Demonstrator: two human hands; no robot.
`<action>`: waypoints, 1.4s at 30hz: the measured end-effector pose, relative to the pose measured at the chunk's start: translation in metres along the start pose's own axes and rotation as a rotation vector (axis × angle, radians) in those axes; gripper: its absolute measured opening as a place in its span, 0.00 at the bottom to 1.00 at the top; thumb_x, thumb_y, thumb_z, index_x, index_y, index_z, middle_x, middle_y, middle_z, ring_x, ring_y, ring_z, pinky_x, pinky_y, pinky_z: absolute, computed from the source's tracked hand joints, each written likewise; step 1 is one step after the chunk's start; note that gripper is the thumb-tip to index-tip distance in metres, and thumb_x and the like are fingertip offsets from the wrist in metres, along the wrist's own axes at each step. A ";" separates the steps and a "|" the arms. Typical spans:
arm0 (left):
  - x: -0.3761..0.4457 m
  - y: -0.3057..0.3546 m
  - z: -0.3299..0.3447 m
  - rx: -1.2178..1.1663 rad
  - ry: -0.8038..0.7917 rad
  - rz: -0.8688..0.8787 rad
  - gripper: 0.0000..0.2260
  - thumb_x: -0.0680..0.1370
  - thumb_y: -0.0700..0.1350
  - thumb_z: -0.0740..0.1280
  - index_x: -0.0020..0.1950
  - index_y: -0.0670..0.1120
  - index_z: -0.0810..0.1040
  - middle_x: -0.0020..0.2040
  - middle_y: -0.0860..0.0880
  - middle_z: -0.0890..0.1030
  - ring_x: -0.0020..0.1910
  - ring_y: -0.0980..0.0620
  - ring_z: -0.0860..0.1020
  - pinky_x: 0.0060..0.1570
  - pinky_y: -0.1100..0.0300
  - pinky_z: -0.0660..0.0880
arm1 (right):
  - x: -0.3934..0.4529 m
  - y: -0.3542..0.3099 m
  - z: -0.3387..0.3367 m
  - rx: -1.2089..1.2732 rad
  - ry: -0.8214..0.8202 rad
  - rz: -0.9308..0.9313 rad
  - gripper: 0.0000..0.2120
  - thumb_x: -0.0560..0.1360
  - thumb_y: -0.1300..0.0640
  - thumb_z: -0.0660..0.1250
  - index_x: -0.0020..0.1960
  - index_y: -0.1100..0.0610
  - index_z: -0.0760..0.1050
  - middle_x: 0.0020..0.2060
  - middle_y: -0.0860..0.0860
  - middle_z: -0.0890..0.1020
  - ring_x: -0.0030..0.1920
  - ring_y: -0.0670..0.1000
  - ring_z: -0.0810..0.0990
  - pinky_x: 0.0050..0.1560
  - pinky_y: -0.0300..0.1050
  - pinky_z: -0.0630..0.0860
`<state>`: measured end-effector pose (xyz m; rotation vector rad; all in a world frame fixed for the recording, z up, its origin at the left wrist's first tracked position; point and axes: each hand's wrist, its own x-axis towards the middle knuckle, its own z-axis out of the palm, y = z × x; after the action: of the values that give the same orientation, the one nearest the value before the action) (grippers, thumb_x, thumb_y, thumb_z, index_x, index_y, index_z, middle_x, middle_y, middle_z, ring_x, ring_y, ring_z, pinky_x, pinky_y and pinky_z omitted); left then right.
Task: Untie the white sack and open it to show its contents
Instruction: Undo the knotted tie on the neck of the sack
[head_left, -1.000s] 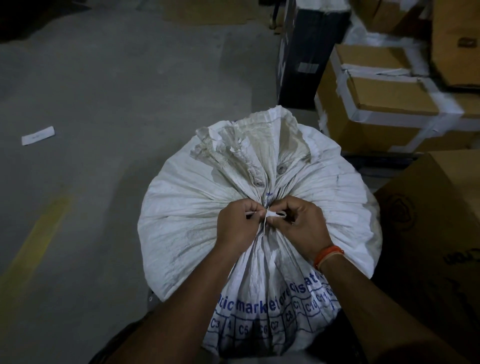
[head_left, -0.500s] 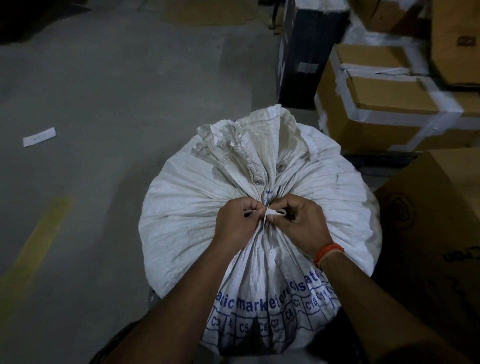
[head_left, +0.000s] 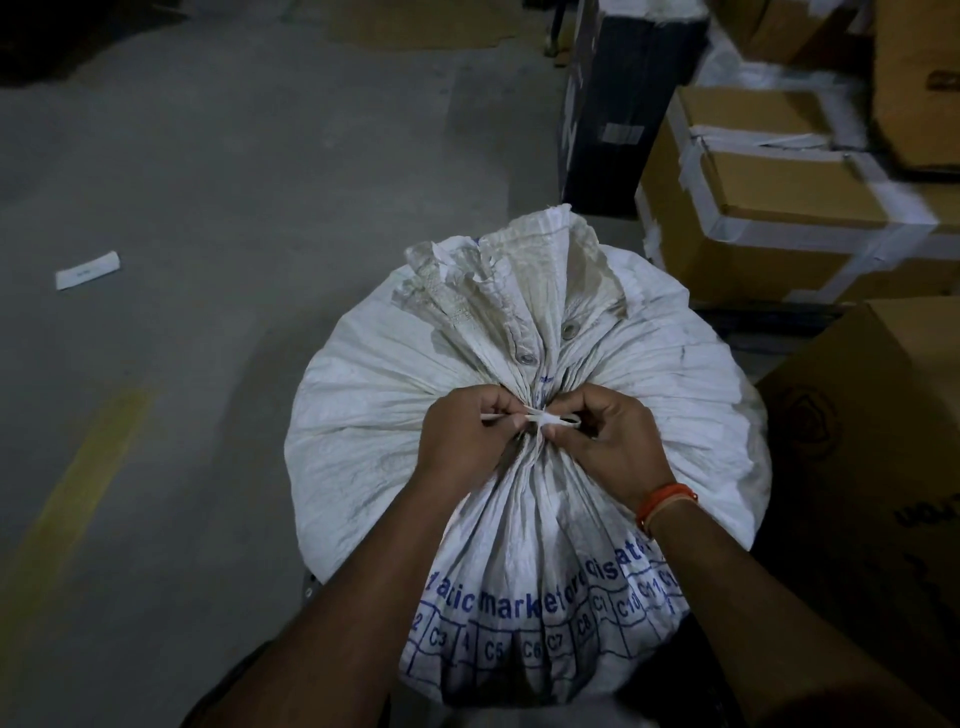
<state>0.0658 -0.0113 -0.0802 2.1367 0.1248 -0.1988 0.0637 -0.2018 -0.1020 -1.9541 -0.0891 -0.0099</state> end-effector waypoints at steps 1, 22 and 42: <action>0.000 0.000 0.001 -0.022 -0.003 -0.007 0.03 0.76 0.45 0.75 0.43 0.52 0.87 0.42 0.57 0.87 0.44 0.59 0.84 0.46 0.61 0.76 | 0.000 0.000 0.000 0.005 0.000 -0.002 0.08 0.69 0.65 0.78 0.45 0.56 0.83 0.41 0.49 0.86 0.44 0.49 0.85 0.47 0.46 0.83; -0.002 0.006 0.018 -0.049 0.041 -0.013 0.03 0.76 0.44 0.75 0.45 0.50 0.88 0.41 0.54 0.88 0.43 0.57 0.84 0.47 0.58 0.81 | 0.000 -0.001 0.002 -0.021 0.004 -0.005 0.07 0.70 0.63 0.78 0.45 0.55 0.83 0.42 0.48 0.86 0.44 0.46 0.84 0.47 0.40 0.81; 0.000 0.003 0.009 -0.068 0.021 -0.027 0.04 0.76 0.45 0.75 0.43 0.53 0.88 0.38 0.58 0.86 0.40 0.59 0.83 0.42 0.64 0.76 | 0.000 -0.005 -0.001 -0.055 -0.008 -0.020 0.07 0.70 0.63 0.78 0.45 0.55 0.83 0.41 0.47 0.86 0.43 0.44 0.84 0.44 0.37 0.80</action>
<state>0.0657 -0.0206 -0.0829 2.0703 0.1704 -0.1852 0.0632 -0.2007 -0.0975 -2.0081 -0.1143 -0.0179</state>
